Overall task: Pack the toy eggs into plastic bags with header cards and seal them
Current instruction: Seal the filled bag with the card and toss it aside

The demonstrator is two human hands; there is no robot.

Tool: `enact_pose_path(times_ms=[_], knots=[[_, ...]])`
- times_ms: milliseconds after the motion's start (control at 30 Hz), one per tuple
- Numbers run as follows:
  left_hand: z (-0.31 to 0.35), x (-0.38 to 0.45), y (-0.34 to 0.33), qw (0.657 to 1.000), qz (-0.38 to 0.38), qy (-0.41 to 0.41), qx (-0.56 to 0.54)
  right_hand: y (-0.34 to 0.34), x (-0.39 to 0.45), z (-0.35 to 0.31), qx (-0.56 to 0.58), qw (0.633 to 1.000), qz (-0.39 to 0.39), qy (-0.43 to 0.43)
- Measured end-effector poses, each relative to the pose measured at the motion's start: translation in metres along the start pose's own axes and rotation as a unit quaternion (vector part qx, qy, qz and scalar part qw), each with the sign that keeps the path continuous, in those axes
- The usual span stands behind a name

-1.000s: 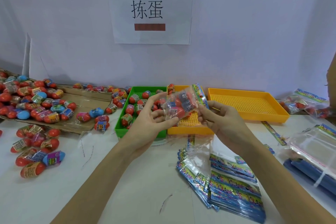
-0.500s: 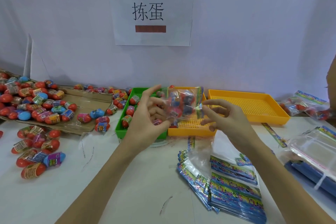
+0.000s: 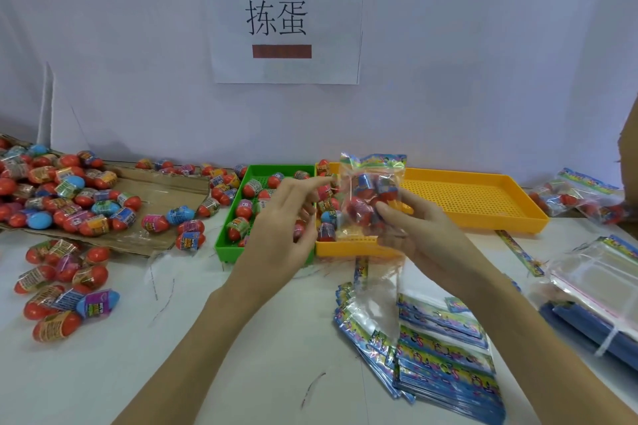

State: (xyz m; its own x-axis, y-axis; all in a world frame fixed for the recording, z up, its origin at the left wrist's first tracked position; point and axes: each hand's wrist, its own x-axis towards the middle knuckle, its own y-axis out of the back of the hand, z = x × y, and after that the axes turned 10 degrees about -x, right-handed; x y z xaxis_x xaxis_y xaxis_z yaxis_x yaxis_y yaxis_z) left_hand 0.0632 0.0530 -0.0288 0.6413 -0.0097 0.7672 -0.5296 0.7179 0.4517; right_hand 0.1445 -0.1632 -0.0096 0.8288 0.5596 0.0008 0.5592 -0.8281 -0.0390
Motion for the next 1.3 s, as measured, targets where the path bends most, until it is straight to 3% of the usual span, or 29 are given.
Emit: enact_pose_path(times_ms=[100, 200, 267, 367, 533, 633, 700, 833, 1033, 1300], knots=[[0.006, 0.005, 0.003, 0.971, 0.055, 0.182, -0.143, 0.001, -0.002, 0.000, -0.025, 0.999, -0.045, -0.013], [0.007, 0.006, 0.003, 0.871, 0.032, 0.373, -0.317, -0.003, -0.004, 0.004, -0.072, 0.991, -0.115, -0.008], [0.002, 0.004, 0.003, 0.835, 0.019, 0.404, -0.374, -0.008, -0.007, 0.004, -0.101, 0.985, -0.138, 0.000], [-0.001, 0.003, 0.004, 0.808, 0.077, 0.409, -0.417, -0.010, -0.005, 0.002, -0.129, 0.989, -0.078, -0.007], [0.000, 0.004, 0.000, 0.813, 0.138, 0.386, -0.413, -0.015, -0.002, 0.006, -0.100, 0.994, -0.041, -0.008], [-0.001, 0.005, 0.004, 0.837, 0.174, 0.354, -0.380, -0.016, -0.004, 0.004, -0.088, 0.992, -0.090, -0.022], [-0.003, 0.004, 0.007, 0.832, 0.187, 0.352, -0.385, -0.017, -0.005, 0.006, -0.131, 0.982, -0.132, -0.031], [-0.003, 0.004, 0.004, 0.836, 0.176, 0.354, -0.381, -0.020, -0.006, 0.014, -0.122, 0.983, -0.130, -0.040], [-0.006, 0.002, 0.004, 0.812, 0.177, 0.373, -0.412, -0.014, -0.007, 0.002, -0.130, 0.981, -0.137, -0.034], [-0.010, 0.001, -0.001, 0.859, 0.134, 0.344, -0.356, -0.010, -0.008, 0.004, -0.149, 0.974, -0.150, -0.077]])
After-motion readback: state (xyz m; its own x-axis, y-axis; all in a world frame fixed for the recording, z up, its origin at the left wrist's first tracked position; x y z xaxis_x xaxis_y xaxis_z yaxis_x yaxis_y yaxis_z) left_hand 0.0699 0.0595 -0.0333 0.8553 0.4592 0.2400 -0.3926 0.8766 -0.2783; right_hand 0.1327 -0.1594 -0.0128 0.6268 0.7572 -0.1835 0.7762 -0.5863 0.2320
